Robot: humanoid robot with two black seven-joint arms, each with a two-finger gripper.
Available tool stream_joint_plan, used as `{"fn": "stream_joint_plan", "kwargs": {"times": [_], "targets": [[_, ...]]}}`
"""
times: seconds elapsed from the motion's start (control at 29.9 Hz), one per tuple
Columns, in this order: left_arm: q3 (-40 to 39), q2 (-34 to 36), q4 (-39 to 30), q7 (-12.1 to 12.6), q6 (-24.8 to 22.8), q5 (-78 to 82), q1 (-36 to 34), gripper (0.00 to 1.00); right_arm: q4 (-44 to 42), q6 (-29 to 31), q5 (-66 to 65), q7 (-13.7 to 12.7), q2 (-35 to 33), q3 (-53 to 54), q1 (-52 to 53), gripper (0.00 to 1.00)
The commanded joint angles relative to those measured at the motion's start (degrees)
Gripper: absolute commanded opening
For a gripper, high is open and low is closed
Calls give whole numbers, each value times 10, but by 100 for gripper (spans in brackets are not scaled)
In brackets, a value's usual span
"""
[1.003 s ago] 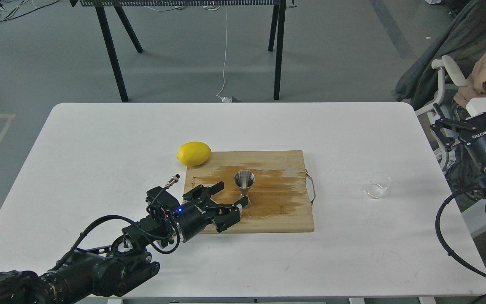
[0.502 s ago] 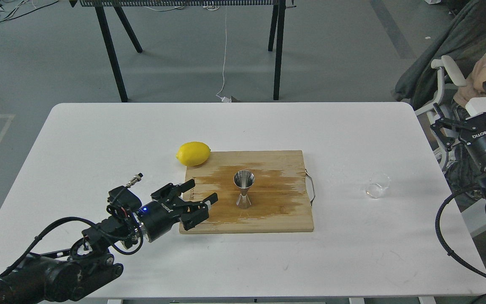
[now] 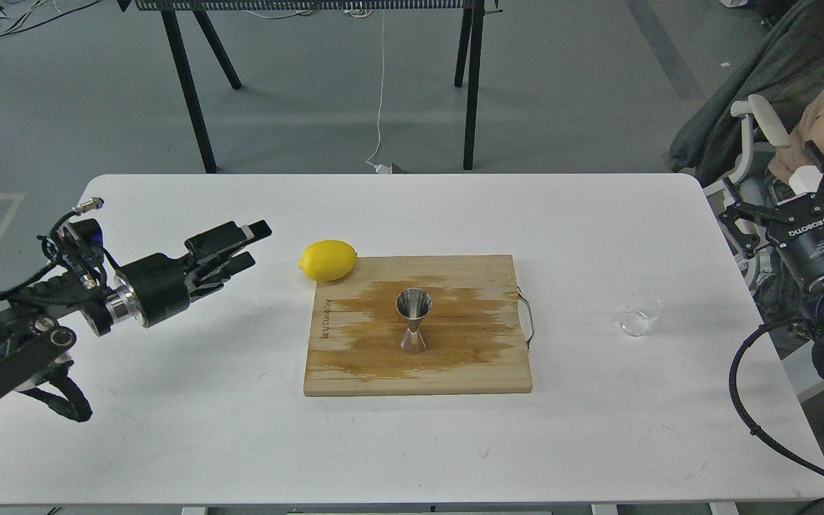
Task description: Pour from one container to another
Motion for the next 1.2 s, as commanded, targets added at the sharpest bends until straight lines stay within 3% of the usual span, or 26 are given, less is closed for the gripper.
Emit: {"fn": "stream_joint_plan", "kwargs": {"times": [0.0,0.17,0.33,0.37,0.5,0.7,1.17], "targets": [[-31,-1,112,0,-7,-115,-24,96,21,0,0,-3,10,-1,-2,98],[-31,-2,229,0,-7,-285,-40,97,43,0,30,-5,43,0,-3,98],[-29,-1,248,0,-7,-360,-46,97,93,0,91,-5,56,2,-42,98],[-30,-1,248,0,-7,-370,-46,97,116,-22,109,-5,56,2,-56,98],[-30,-2,248,0,-7,-408,-40,97,209,-180,160,-4,52,23,-101,98],[-27,-9,248,0,-7,-412,-37,97,302,-552,195,-2,57,106,-117,98],[-22,-25,249,0,-7,-406,-27,98,290,-560,188,0,58,51,-71,97]]}}
